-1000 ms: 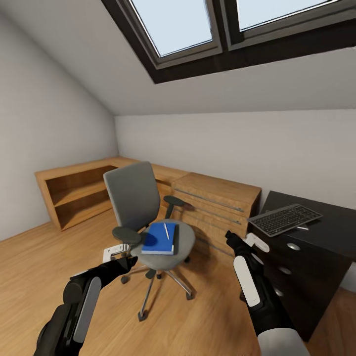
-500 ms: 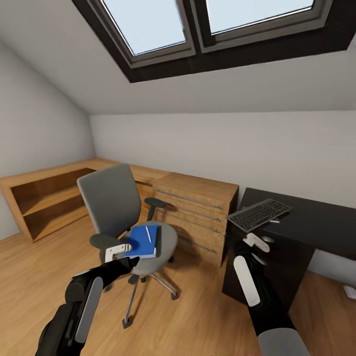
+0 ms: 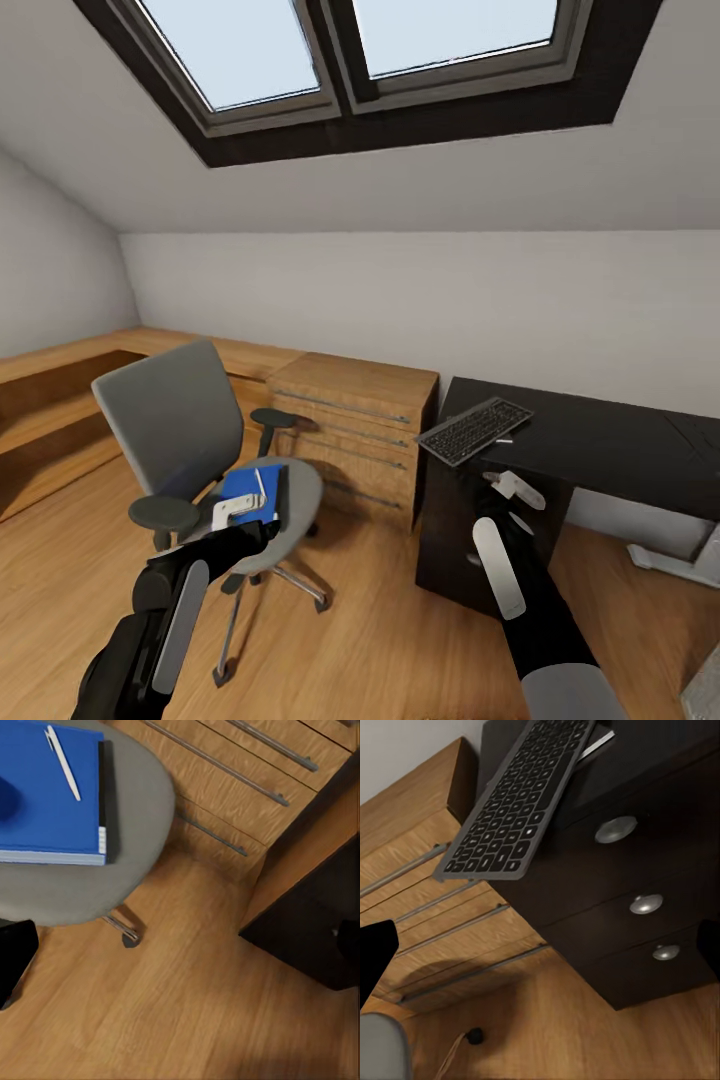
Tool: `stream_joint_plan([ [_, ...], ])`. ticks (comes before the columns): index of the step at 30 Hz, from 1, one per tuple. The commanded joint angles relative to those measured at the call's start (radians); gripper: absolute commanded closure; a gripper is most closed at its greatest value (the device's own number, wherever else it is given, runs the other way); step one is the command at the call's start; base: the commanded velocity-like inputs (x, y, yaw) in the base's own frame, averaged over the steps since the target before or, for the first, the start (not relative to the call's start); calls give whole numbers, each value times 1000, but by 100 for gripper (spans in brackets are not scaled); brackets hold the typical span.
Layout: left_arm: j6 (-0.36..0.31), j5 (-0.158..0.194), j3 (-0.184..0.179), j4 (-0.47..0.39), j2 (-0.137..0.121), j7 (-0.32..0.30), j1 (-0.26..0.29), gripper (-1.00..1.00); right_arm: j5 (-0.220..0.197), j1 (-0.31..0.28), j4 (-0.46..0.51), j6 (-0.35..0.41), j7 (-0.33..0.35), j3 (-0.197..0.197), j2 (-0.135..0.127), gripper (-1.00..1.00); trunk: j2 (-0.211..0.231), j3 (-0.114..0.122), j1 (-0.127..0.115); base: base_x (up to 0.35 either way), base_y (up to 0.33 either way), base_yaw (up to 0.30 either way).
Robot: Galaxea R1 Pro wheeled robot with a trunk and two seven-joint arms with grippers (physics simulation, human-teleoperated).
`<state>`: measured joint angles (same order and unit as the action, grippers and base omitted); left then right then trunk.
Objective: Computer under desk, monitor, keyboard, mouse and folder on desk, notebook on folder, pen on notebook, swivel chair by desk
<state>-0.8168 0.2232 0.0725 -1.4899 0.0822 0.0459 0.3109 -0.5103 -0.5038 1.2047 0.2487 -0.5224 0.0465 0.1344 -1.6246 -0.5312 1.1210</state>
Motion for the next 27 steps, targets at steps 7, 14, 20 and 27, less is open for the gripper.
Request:
stream_joint_plan([
  [7,-5,10,-5,-1,1,24,0,-100,-5,-1,1,4,-4,1,1,-100,49,17,-27,0,0,-273],
  [14,-5,10,-6,-1,1,25,0,-100,-4,-1,-1,4,-5,1,1,-100,98,34,-54,0,0,-268],
  [20,-5,10,-7,-1,1,25,0,-100,-4,-1,-2,3,-5,1,1,-100,140,47,-77,0,0,-230],
  [27,-5,10,-7,-1,1,25,1,-100,-4,-1,-4,4,-5,1,2,-100,189,63,-104,0,0,-79],
])
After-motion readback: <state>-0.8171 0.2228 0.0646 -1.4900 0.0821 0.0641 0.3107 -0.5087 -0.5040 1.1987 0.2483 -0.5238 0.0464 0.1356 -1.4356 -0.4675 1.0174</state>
